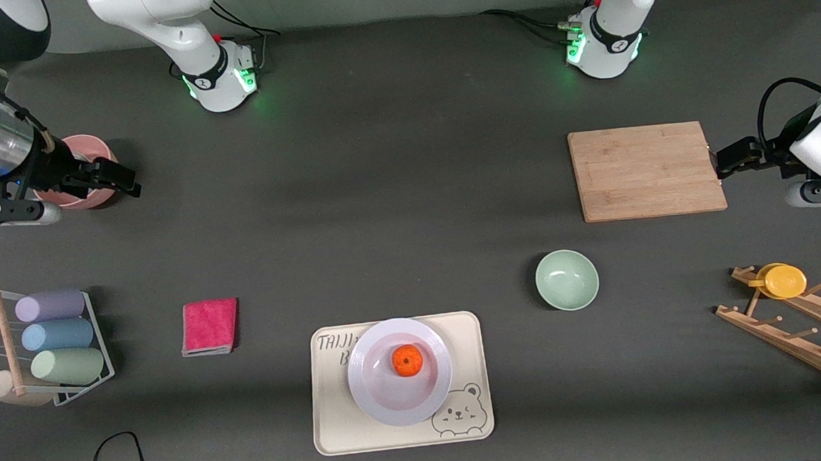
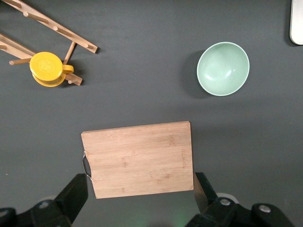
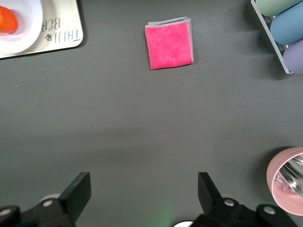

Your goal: Place orange and plate with both arms

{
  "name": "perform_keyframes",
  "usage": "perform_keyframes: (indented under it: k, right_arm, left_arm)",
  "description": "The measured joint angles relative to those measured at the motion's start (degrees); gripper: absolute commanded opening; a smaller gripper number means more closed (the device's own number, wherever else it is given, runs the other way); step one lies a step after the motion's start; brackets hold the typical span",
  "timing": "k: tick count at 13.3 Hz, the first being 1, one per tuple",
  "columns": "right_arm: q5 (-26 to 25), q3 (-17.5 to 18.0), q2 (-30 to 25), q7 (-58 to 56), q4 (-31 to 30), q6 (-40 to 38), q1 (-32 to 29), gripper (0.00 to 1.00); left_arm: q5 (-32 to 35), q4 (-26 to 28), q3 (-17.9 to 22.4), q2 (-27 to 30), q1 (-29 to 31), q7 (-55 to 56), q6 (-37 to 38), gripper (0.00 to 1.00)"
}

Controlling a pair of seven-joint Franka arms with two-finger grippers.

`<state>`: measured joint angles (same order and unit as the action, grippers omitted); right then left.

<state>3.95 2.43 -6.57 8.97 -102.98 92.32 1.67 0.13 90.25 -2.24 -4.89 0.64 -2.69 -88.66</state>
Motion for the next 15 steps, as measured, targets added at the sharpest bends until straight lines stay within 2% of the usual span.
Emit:
perform_keyframes:
  k: [5,15]
  right_arm:
    - [0.2,-5.7,-1.2,-0.5,-1.1,0.8,5.4,1.0]
    - [0.2,-5.8,-0.8,-0.6,-1.4,2.0,5.6,1.0]
  left_arm:
    - [0.0,0.0,0.0,0.0,0.0,0.0,0.0,1.0]
    - [0.0,0.0,0.0,0.0,0.0,0.0,0.0,1.0]
